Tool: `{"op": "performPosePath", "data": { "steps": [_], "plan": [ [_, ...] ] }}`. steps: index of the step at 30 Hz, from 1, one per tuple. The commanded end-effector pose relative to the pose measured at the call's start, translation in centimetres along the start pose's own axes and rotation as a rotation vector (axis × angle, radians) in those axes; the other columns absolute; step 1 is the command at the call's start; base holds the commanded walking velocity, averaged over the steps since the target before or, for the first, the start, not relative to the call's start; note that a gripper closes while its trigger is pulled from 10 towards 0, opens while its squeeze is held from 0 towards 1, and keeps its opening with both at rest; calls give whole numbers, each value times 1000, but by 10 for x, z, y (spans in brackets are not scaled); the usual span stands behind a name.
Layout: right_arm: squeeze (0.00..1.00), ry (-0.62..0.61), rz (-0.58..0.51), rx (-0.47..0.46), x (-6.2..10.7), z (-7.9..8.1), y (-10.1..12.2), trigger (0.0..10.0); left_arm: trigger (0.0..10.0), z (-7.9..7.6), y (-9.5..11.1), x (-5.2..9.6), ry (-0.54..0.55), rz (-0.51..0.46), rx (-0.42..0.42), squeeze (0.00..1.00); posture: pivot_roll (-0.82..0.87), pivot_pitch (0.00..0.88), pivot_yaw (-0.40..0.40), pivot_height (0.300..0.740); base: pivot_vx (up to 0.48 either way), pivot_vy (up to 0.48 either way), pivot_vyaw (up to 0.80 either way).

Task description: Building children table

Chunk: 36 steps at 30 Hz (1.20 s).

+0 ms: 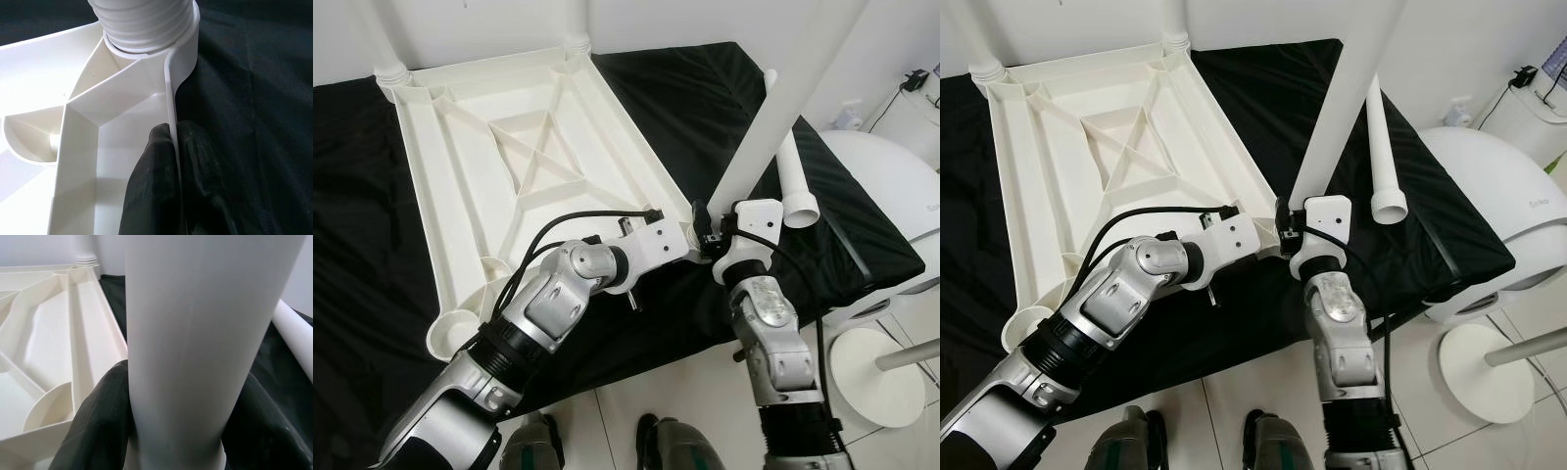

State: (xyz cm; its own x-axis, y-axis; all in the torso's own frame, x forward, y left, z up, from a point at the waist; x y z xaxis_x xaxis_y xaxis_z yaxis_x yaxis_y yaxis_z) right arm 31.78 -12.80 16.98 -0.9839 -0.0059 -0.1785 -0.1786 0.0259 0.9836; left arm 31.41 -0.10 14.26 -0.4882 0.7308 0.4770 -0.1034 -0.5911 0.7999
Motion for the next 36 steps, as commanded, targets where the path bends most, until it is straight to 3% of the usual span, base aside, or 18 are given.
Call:
{"op": "performPosePath", "data": {
  "steps": [1,3,9,11,25,26,29,30,34,36],
  "plan": [
    [0,-51,19,16,2,-5,-3,10000,10000,-7,-23,-5,-4,95,14,0,-10,98,-27,740,0,0,0],
    [0,-123,23,20,5,-8,-5,10000,10000,-8,-23,-5,-7,94,13,0,-8,91,-27,740,0,0,0],
    [20,-137,28,14,6,-6,-6,10000,10000,-8,-23,-5,-7,95,11,0,-5,85,-29,740,0,0,0],
    [1000,-134,36,-4,6,-5,-7,10000,10000,-8,-24,-5,-4,95,10,0,-4,80,-29,740,0,0,0],
    [1000,-50,58,-5,2,-7,-13,10000,10000,-6,-22,-5,1,93,11,0,-4,82,-33,740,0,0,0],
    [0,-1,52,-5,0,-9,-13,10000,10000,-6,-22,-5,5,92,13,0,-5,87,-33,740,0,0,0],
    [0,49,43,9,-2,-9,-12,10000,10000,-5,-22,-5,7,91,16,0,-5,88,-33,740,0,0,0],
    [0,131,35,18,-5,-11,-12,10000,10000,-4,-22,-5,10,91,18,0,-6,89,-32,740,0,0,0],
    [0,187,29,13,-7,-14,-12,10000,10000,-4,-22,-5,12,90,20,0,-6,89,-32,740,0,0,0],
    [0,330,15,-20,-8,-17,-8,10000,10000,-2,-21,-6,17,89,22,0,-7,88,-33,740,0,0,0]
  ]
}}
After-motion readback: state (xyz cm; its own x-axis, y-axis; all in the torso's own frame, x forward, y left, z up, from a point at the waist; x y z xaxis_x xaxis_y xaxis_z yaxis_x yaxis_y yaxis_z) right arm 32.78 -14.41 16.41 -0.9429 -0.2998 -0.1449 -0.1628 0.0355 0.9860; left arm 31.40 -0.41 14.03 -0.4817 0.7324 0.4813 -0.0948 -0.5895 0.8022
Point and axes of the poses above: a point about 5 cm out from each wrist's last joint towards the gripper, its own x axis pointing back from the gripper into the wrist, its own y axis along the axis of the wrist's last joint, z = x × y, the point moved 3 cm from there along -x, pointing out of the wrist towards the gripper, and after that the axes turned 4 degrees about x, right-handed, at the moved point
